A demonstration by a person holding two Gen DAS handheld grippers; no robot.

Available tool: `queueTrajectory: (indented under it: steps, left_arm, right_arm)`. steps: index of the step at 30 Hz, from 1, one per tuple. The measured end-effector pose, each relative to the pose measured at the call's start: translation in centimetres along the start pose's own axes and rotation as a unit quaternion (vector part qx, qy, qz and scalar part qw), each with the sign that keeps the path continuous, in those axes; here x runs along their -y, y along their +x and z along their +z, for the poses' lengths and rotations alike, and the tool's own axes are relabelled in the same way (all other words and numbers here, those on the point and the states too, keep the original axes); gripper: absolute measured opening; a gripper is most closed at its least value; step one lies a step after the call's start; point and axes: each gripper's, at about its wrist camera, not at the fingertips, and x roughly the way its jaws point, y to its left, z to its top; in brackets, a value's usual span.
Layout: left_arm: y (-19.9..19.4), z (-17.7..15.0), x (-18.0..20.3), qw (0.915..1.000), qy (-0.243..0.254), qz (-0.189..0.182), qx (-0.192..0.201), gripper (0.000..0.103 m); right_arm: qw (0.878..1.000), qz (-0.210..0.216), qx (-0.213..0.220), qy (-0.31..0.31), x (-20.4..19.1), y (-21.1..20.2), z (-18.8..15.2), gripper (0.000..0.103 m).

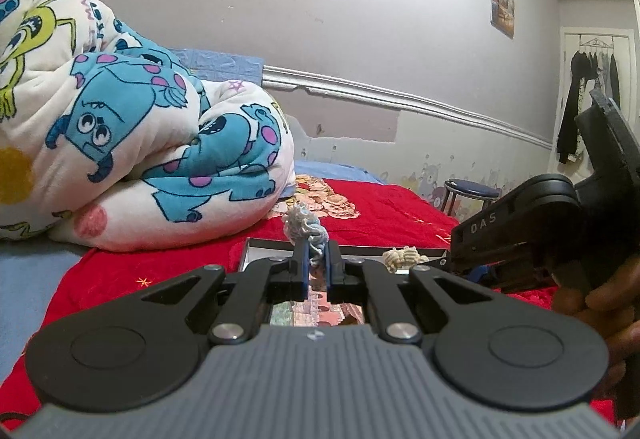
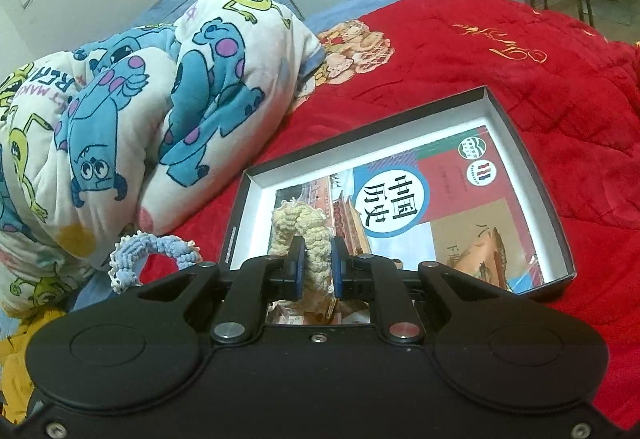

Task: Organize objects
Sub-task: 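Lift the blue hair tie and cream scrunchie and carry them toward the box, then lower both items into the box lid and open both grippers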

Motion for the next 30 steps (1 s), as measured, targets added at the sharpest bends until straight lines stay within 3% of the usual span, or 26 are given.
queueTrajectory:
  steps: [30]
  left_arm:
    - [1.5,0.4,-1.8,0.9997,-0.025,-0.001,-0.005,0.011]
  right_arm:
    - [0.999,-0.037,-0.006,-0.001,-0.8,3.0,0.1,0.014]
